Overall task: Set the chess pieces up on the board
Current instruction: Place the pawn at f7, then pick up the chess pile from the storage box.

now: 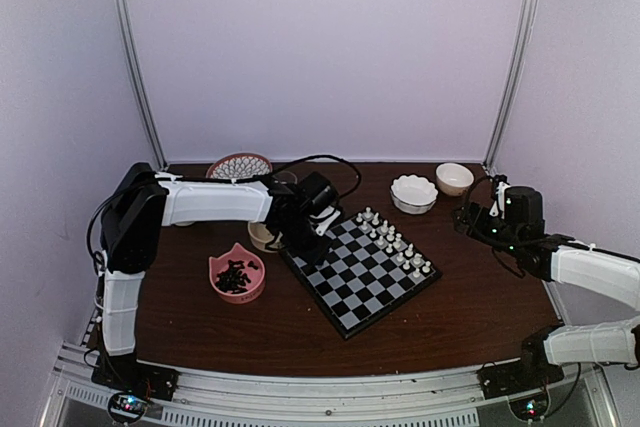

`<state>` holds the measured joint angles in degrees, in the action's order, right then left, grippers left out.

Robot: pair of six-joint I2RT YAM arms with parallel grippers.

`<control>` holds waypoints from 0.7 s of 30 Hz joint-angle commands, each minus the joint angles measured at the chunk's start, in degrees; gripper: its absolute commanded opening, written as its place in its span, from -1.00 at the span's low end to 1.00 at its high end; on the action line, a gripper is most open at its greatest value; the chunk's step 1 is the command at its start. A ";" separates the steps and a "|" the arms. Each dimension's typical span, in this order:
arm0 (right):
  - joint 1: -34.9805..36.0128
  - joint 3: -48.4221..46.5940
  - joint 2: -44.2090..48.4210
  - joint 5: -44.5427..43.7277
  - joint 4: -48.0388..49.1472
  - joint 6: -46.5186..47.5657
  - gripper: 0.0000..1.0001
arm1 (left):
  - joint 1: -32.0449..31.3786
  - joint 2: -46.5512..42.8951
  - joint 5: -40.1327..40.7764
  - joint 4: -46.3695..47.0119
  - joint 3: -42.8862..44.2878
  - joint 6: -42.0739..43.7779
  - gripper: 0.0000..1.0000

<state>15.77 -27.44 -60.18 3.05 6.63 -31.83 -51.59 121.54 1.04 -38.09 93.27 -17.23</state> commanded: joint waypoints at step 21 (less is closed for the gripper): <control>0.23 -0.38 -0.43 -0.54 0.05 0.22 0.82 | 4.99 -32.37 11.25 5.57 -28.85 -7.40 -0.54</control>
<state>15.77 -27.44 -60.36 2.98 6.24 -31.68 -49.45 93.95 7.94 -35.94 70.61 -22.28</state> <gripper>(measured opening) 0.910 0.229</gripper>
